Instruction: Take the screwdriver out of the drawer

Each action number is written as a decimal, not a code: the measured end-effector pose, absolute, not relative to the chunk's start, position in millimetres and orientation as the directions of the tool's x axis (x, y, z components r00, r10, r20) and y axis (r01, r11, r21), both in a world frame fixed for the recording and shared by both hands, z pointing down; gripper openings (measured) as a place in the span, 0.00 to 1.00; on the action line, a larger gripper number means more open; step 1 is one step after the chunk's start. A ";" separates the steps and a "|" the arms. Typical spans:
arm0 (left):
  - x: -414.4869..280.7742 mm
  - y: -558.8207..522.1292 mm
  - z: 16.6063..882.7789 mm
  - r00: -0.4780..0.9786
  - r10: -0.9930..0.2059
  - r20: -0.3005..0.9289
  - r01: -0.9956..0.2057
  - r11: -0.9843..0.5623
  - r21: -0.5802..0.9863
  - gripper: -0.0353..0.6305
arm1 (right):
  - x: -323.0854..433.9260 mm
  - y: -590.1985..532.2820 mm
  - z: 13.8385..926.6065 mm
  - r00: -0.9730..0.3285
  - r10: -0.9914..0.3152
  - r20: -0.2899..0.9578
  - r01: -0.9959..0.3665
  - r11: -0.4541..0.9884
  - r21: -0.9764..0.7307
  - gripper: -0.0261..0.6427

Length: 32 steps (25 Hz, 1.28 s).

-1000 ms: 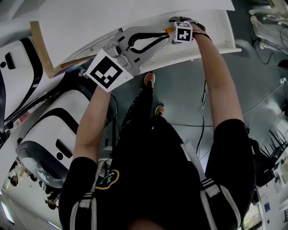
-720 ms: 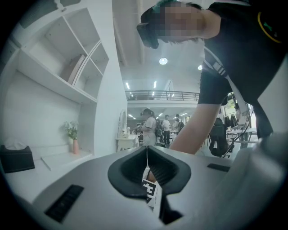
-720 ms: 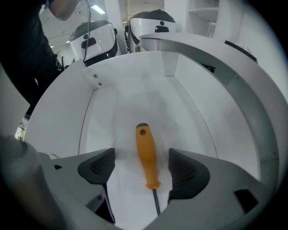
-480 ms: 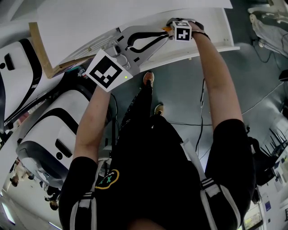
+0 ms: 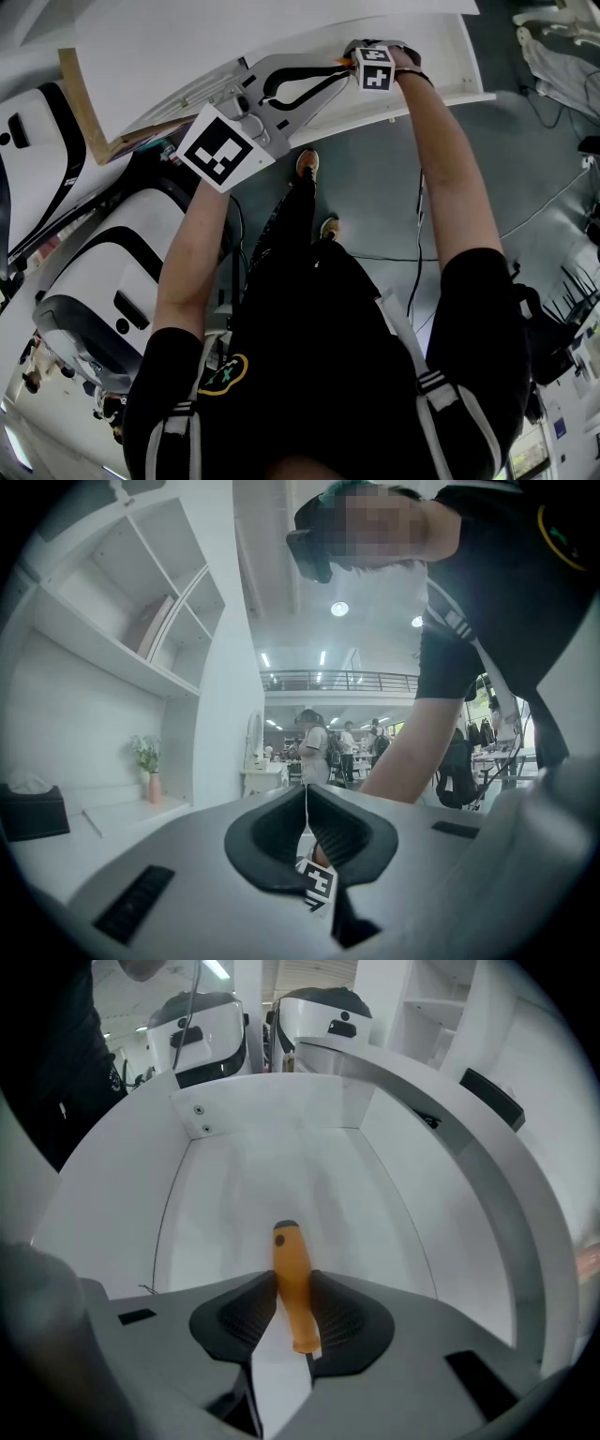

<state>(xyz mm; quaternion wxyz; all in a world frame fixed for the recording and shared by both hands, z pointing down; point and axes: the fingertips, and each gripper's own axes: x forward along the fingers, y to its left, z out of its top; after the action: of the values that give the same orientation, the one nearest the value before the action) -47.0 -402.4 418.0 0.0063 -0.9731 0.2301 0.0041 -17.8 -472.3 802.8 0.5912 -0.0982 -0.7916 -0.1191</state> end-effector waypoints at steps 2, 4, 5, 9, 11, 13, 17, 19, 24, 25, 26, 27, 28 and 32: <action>-47.0 -401.9 418.0 0.893 -0.450 -0.010 -0.450 -0.893 -0.008 0.09 | -17.8 -472.0 803.0 -0.292 0.006 0.956 0.284 0.955 0.081 0.23; -46.4 -401.3 418.3 0.892 -0.452 -0.012 -0.452 -0.892 -0.004 0.09 | -17.4 -471.9 803.5 -0.291 0.001 0.957 0.287 0.954 0.086 0.23; -45.9 -400.7 418.5 0.892 -0.451 -0.012 -0.451 -0.892 -0.003 0.09 | -17.3 -471.8 803.6 -0.285 0.000 0.958 0.295 0.951 0.088 0.23; -44.7 -397.1 417.9 0.895 -0.446 -0.005 -0.446 -0.895 -0.010 0.09 | -17.2 -470.2 801.4 -0.272 -0.006 0.962 0.310 0.946 0.094 0.22; -45.2 -395.9 415.9 0.894 -0.448 -0.007 -0.448 -0.894 -0.011 0.09 | -16.5 -469.5 799.4 -0.281 -0.017 0.960 0.296 0.950 0.104 0.22; -45.3 -394.8 413.5 0.891 -0.453 -0.010 -0.453 -0.891 -0.010 0.09 | -14.7 -469.8 795.5 -0.293 -0.030 0.956 0.275 0.954 0.115 0.22; -46.8 -391.6 409.5 0.886 -0.463 -0.014 -0.463 -0.886 -0.012 0.09 | -10.8 -469.9 777.4 -0.297 -0.048 0.954 0.243 0.962 0.124 0.22; -46.7 -389.2 406.6 0.886 -0.464 -0.017 -0.464 -0.886 -0.015 0.09 | -11.5 -473.0 768.6 -0.319 -0.070 0.945 0.218 0.965 0.145 0.22; -45.2 -381.9 399.1 0.887 -0.462 -0.023 -0.462 -0.886 -0.027 0.09 | -13.6 -476.0 743.9 -0.382 -0.123 0.916 0.142 0.971 0.190 0.22; -44.4 -380.1 397.6 0.887 -0.460 -0.024 -0.461 -0.887 -0.029 0.09 | -13.1 -475.1 738.5 -0.392 -0.133 0.910 0.130 0.972 0.197 0.22; -43.6 -378.1 396.0 0.888 -0.460 -0.026 -0.460 -0.887 -0.031 0.09 | -12.5 -474.1 733.0 -0.401 -0.142 0.905 0.117 0.972 0.204 0.22; -42.9 -376.0 394.4 0.888 -0.460 -0.027 -0.460 -0.887 -0.032 0.09 | -12.0 -473.0 727.4 -0.413 -0.152 0.898 0.100 0.973 0.210 0.22; -42.4 -373.6 393.0 0.887 -0.460 -0.028 -0.461 -0.887 -0.032 0.09 | -11.7 -471.8 721.6 -0.426 -0.162 0.890 0.080 0.973 0.215 0.22; -39.6 -364.2 387.4 0.887 -0.461 -0.033 -0.462 -0.886 -0.038 0.09 | -11.2 -466.5 697.1 -0.489 -0.210 0.846 -0.019 0.973 0.230 0.22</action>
<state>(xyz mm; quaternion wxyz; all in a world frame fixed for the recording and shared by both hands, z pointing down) -39.6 -364.2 387.4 0.0225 -0.9710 0.2379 0.0116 -11.2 -466.5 697.1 0.5009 0.0667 -0.8577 -0.0951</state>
